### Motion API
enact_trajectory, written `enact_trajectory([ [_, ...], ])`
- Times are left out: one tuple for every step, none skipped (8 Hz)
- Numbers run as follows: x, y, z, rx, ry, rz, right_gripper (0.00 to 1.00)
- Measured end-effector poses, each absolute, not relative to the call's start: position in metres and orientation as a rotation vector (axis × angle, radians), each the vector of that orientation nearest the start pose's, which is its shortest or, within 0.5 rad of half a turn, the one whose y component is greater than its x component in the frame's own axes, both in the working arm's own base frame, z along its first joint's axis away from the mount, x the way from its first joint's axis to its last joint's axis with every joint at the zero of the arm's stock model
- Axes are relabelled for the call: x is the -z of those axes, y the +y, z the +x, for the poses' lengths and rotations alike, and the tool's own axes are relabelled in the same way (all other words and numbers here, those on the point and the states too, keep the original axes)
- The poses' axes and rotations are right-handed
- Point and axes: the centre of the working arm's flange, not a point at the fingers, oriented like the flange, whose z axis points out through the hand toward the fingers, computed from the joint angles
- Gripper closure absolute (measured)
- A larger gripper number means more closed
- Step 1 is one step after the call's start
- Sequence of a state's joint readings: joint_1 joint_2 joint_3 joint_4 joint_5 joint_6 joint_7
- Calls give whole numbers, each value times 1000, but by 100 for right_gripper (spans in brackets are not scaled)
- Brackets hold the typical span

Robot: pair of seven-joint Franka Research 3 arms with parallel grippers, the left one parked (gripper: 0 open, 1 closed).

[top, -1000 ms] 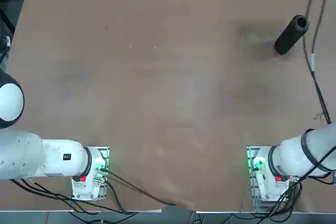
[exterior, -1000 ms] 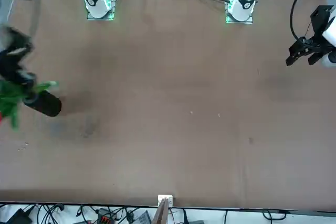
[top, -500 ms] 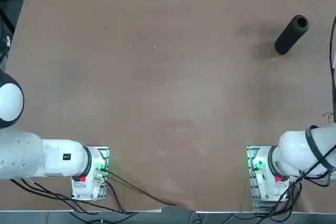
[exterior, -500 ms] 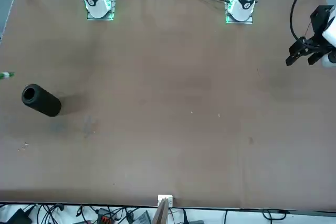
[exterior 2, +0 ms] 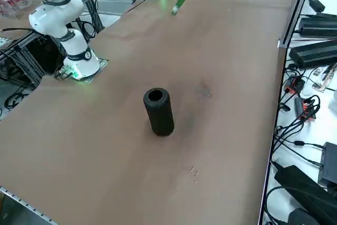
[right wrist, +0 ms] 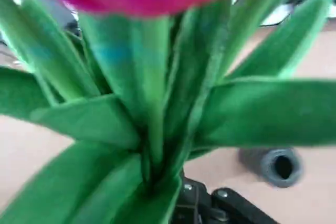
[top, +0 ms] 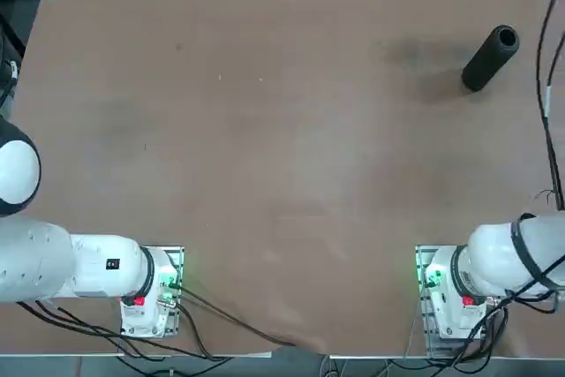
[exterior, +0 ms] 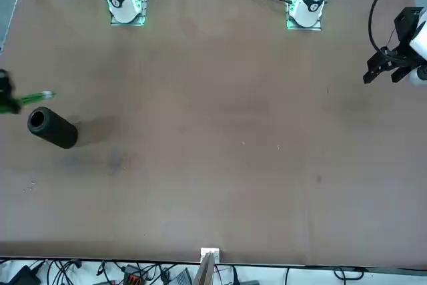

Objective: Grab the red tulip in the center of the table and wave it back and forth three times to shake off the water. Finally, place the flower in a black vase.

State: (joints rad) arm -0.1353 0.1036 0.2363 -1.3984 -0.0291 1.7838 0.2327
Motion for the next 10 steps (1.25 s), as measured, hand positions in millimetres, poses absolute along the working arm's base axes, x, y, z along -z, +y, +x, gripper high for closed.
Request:
enact_trajectory([
  [-669, 98, 598, 427, 258, -3051, 88],
  [-667, 135, 591, 423, 320, -3049, 88],
  [-665, 154, 586, 421, 371, -3045, 88],
  [-664, 157, 585, 415, 399, -3046, 88],
  [-663, 142, 588, 417, 437, -3067, 88],
  [-663, 106, 594, 432, 478, -3109, 88],
  [-663, 54, 601, 437, 479, -3153, 88],
  [-663, -8, 604, 430, 432, -3199, 88],
  [-664, -66, 604, 450, 385, -3231, 88],
  [-667, -107, 603, 503, 376, -3243, 88],
])
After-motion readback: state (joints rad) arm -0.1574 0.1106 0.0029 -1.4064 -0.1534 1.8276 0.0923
